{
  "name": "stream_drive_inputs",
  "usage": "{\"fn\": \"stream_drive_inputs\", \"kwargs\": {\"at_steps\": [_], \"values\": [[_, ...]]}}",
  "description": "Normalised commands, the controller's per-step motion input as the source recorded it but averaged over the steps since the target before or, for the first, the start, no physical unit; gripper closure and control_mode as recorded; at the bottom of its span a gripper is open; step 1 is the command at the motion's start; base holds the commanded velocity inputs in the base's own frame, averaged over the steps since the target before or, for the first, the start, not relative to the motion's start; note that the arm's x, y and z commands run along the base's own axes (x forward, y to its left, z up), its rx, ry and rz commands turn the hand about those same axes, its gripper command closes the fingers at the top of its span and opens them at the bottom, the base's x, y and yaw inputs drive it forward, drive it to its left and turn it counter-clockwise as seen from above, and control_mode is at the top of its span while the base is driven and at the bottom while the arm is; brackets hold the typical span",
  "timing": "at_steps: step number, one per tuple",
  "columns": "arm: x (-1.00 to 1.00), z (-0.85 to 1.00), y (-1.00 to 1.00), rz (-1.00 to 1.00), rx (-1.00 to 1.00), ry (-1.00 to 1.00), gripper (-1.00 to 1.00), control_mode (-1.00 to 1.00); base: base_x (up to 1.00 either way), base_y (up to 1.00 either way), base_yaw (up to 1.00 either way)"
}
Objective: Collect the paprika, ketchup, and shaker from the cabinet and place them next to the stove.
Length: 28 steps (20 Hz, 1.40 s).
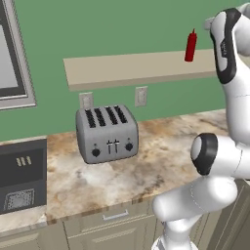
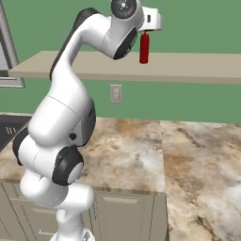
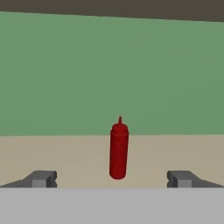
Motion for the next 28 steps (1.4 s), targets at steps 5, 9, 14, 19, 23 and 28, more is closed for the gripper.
{"fn": "stream_drive_inputs", "kwargs": {"at_steps": [5, 9, 14, 19, 23, 28], "values": [[0.31, -0.01, -0.06, 0.03, 0.03, 0.0, -1.0, -1.0, 0.0, 0.0, 0.0], [0.38, 0.0, -0.16, 0.03, 0.03, 0.0, -1.0, -1.0, 0.0, 0.0, 0.0], [0.34, 0.0, -0.19, 0.03, 0.03, 0.0, -1.0, -1.0, 0.0, 0.0, 0.0], [0.34, 0.0, -0.11, 0.02, 0.02, 0.0, -1.0, -1.0, 0.0, 0.0, 0.0], [0.29, -0.02, -0.08, 0.02, 0.02, 0.0, -1.0, -1.0, 0.0, 0.0, 0.0], [0.25, -0.08, 0.0, 0.01, 0.0, 0.01, -1.0, -1.0, 0.0, 0.0, 0.0]]}}
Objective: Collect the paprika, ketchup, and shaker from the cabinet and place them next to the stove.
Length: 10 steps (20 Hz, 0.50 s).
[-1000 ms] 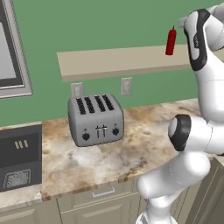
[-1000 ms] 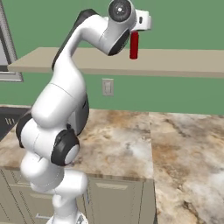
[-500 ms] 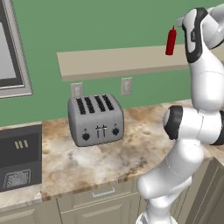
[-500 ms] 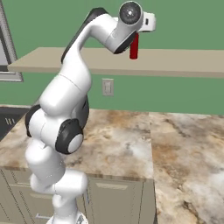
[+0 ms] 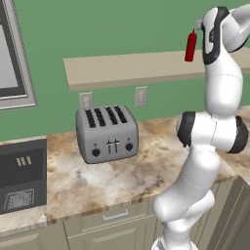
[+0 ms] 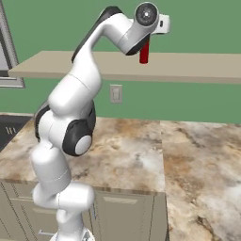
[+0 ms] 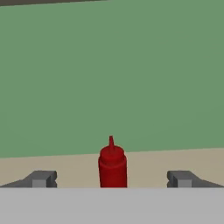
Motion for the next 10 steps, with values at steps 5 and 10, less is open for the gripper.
{"fn": "stream_drive_inputs", "kwargs": {"at_steps": [5, 10], "values": [[0.27, -0.11, 0.0, 0.0, 0.0, 0.03, -1.0, -1.0, 0.0, 0.0, 0.0], [0.24, -0.13, 0.0, 0.0, 0.0, 0.03, -1.0, -1.0, 0.0, 0.0, 0.0]]}}
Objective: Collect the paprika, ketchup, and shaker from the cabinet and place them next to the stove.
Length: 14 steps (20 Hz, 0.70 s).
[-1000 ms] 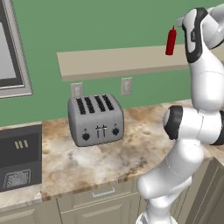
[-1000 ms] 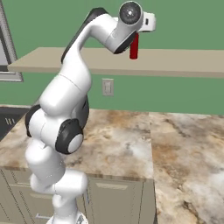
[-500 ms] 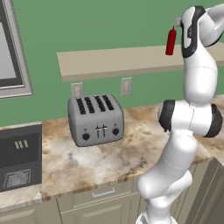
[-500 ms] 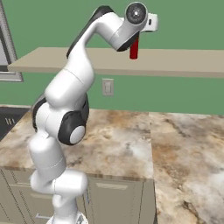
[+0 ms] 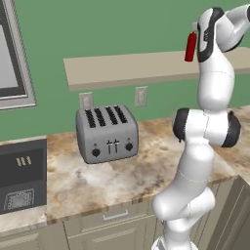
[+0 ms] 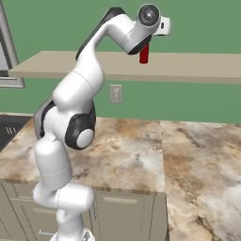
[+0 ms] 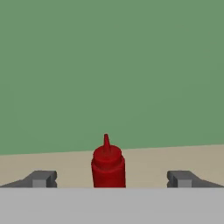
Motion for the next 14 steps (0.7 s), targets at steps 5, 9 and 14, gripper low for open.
{"fn": "stream_drive_inputs", "kwargs": {"at_steps": [5, 9, 14], "values": [[0.17, -0.14, 0.0, 0.0, 0.0, 0.03, -1.0, -1.0, 0.0, 0.0, 0.0], [0.13, -0.13, 0.0, 0.0, 0.0, 0.02, -1.0, -1.0, 0.0, 0.0, 0.0], [0.11, -0.19, 0.0, 0.0, 0.0, 0.04, -1.0, -1.0, 0.0, 0.0, 0.0]]}}
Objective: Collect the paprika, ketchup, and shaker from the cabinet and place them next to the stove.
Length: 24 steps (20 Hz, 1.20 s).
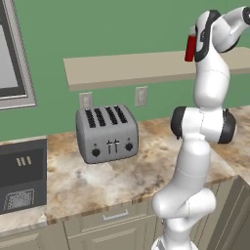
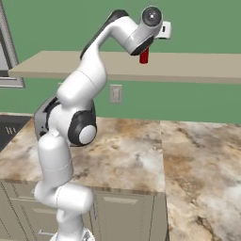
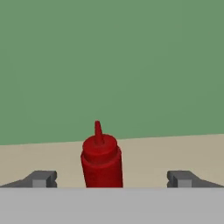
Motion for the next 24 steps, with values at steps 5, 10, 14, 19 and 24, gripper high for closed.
{"fn": "stream_drive_inputs", "kwargs": {"at_steps": [5, 10, 14, 19, 24], "values": [[0.1, -0.18, 0.0, 0.0, 0.0, 0.04, -1.0, -1.0, 0.0, 0.0, 0.0], [0.13, -0.16, 0.01, 0.0, 0.0, 0.03, -1.0, -1.0, 0.0, 0.0, 0.0], [0.15, -0.1, 0.1, 0.01, 0.0, 0.01, -1.0, -1.0, 0.0, 0.0, 0.0], [0.16, -0.05, 0.15, 0.02, 0.0, 0.0, -1.0, -1.0, 0.0, 0.0, 0.0], [0.18, -0.01, 0.05, 0.02, 0.0, 0.01, -1.0, -1.0, 0.0, 0.0, 0.0]]}}
